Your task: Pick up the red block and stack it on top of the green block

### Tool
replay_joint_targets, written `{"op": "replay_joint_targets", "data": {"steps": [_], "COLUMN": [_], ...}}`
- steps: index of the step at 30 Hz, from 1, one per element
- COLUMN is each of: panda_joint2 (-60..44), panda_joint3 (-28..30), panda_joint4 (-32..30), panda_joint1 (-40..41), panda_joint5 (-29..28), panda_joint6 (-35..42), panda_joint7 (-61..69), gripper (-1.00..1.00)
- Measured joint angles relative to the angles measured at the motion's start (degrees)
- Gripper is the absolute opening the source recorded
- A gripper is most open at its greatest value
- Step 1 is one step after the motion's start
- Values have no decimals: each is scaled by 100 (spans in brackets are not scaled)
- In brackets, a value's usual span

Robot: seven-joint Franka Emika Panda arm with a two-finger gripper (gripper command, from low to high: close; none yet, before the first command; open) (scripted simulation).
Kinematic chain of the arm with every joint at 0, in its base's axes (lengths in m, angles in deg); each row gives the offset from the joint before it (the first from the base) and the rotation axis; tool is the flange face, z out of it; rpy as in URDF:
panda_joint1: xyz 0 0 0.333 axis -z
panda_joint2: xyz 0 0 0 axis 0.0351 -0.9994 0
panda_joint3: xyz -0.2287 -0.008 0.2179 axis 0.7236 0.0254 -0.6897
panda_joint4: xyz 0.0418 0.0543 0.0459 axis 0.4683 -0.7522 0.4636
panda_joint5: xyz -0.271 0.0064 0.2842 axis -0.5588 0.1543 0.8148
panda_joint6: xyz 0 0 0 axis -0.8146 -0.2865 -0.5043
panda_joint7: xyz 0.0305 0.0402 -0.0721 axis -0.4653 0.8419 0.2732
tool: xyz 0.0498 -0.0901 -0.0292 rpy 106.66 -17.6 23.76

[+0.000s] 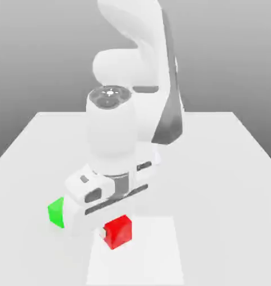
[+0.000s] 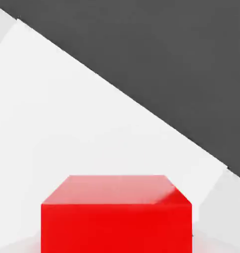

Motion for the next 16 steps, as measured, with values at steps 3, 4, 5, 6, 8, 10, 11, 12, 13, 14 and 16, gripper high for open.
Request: {"op": "replay_joint_targets", "data": {"steps": [3,4,5,6,8,10,11,12,13,14,16], "panda_joint2": [632,845,1057,1153,963,596,391,182,-33,-144,-144], "panda_joint3": [333,441,560,656,760,776,764,731,655,617,617], "panda_joint4": [-511,-683,-855,-978,-1061,-1071,-1068,-1062,-1053,-1049,-1049], "panda_joint1": [661,814,993,1116,1148,1114,1071,1072,1089,1089,1089], "panda_joint5": [-290,-373,-453,-487,-391,-161,8,207,431,552,552], "panda_joint6": [111,147,182,152,-121,-488,-683,-879,-1076,-1176,-1176], "panda_joint7": [-21,-17,-10,12,113,281,400,540,696,779,779], "gripper": [-100,-100,-100,-100,-100,-100,-100,-100,-100,100,100]}}
